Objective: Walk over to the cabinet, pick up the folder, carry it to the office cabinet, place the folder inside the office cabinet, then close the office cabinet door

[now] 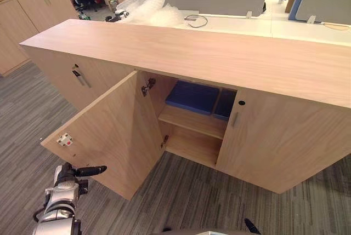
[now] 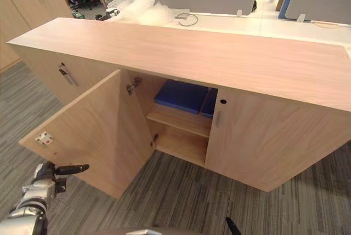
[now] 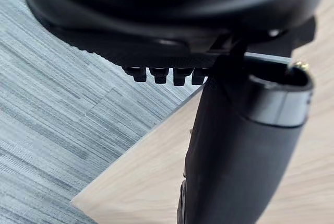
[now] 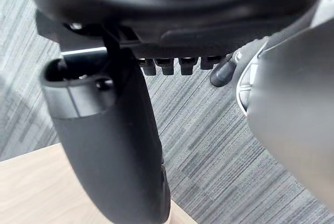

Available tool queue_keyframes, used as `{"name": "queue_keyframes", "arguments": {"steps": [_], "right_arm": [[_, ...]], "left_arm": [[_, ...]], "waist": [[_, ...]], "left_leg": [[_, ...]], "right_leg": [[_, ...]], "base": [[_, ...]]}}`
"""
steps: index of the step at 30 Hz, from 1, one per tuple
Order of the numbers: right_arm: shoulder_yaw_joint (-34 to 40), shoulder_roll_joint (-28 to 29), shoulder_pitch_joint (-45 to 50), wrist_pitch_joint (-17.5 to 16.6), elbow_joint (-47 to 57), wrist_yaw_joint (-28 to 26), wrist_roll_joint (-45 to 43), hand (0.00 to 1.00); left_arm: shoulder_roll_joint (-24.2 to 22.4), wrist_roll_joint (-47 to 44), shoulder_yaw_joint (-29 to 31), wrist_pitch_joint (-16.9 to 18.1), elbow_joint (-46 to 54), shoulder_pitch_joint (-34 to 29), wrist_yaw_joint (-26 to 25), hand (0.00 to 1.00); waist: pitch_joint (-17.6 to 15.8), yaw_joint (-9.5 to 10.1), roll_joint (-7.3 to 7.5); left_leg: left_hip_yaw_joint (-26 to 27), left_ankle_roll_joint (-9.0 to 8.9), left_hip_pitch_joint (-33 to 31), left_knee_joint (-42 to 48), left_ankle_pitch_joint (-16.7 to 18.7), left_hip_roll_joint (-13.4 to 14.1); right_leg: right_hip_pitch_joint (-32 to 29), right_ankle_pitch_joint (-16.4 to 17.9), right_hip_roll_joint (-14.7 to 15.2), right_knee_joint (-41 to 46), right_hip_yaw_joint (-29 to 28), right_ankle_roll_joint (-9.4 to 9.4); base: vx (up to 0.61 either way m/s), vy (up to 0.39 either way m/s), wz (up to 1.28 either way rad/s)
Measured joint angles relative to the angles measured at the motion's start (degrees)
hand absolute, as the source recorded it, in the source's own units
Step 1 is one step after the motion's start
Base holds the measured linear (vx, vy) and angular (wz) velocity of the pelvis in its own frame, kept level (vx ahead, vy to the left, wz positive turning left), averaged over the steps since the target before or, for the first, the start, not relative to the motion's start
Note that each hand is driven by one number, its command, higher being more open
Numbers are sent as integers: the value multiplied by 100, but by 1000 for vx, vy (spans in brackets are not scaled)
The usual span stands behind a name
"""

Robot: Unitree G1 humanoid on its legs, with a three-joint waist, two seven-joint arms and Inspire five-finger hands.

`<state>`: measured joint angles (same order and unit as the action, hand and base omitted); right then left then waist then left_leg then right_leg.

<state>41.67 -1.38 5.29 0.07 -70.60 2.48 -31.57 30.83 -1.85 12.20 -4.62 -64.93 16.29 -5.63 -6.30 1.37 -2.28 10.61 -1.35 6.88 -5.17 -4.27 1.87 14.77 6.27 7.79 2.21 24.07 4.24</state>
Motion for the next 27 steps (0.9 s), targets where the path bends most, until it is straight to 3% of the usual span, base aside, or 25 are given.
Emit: {"name": "queue_keyframes", "arguments": {"steps": [5, 7, 10, 12, 13, 16, 18, 20, 21, 22, 27], "right_arm": [[-20, 121, 8, 10, 0, -7, 4, 100], [-32, 127, 99, -21, 1, 41, 2, 100], [-251, 132, 273, -73, 5, 68, 15, 100], [-408, 118, 405, -78, 5, 81, 56, 100], [-510, 98, 417, -78, 4, 79, 60, 100], [-920, -27, 141, -97, -3, 63, 109, 100], [-1150, -84, -29, -133, -6, 79, 132, 100], [-1306, -99, -121, -149, -4, 89, 141, 100], [-1402, -94, -126, -153, -6, 114, 189, 100], [-1595, -88, -126, -158, -13, 154, 224, 100], [-1853, -122, -138, -289, -47, 205, 222, 100]], "left_arm": [[196, 270, -143, 3, -53, 163, -23, 100], [209, 542, -907, -124, 385, 58, -279, 100], [277, 1201, -1600, -169, 2115, -995, -395, 100], [477, 2160, -2354, -158, 3577, -1890, -388, 100], [541, 2417, -2631, -136, 3863, -2045, -358, 100], [996, 3901, -3984, 489, 4631, -2315, -97, 100], [1198, 4373, -4571, 957, 5189, -2308, -70, 100], [1158, 4687, -4805, 1446, 5824, -2304, -87, 100], [1150, 4844, -4863, 1840, 6134, -2298, -143, 100], [1160, 5137, -5114, 2517, 6731, -2252, -338, 100], [1156, 5441, -5691, 3334, 7333, -2006, -587, 100]], "waist": [[88, 3, 145], [105, 52, 177], [98, 173, 180], [100, 294, 180], [100, 307, 180], [96, 284, 171], [98, 184, 165], [101, 49, 157], [109, -4, 169], [134, -120, 179], [169, -369, 151]], "left_leg": [[107, -7, -126, -22, -16, -102], [41, 6, -217, -22, -57, -135], [-76, 60, -335, -20, -104, -205], [-187, 189, -339, 10, -181, -317], [-220, 215, -334, 11, -199, -343], [-239, 257, -323, -10, -193, -428], [-203, 291, -322, -21, -173, -457], [-195, 292, -329, -22, -172, -483], [-179, 292, -329, -22, -172, -485], [-158, 294, -328, -23, -171, -485], [-112, 296, -304, -23, -167, -460]], "right_leg": [[-135, 37, 94, -118, -138, 66], [-206, 43, 124, -93, -109, 54], [-267, 31, 183, -64, -7, 77], [-224, -2, 271, 9, 27, 133], [-206, -9, 295, 22, 26, 146], [-191, -56, 370, 24, -5, 252], [-225, -38, 416, 51, -59, 267], [-252, -18, 440, 65, -73, 285], [-252, -15, 441, 47, -77, 277], [-250, -6, 440, 3, -78, 252], [-191, -92, 401, -153, -78, 168]], "base": [[-118, 60, -12], [-81, 61, 13], [-28, 53, 29], [14, 77, 37], [-9, 100, 32], [-90, 107, 3], [-149, 85, -12], [-108, 67, -7], [-58, 47, -15], [-44, 40, -14], [4, -6, -9]]}}
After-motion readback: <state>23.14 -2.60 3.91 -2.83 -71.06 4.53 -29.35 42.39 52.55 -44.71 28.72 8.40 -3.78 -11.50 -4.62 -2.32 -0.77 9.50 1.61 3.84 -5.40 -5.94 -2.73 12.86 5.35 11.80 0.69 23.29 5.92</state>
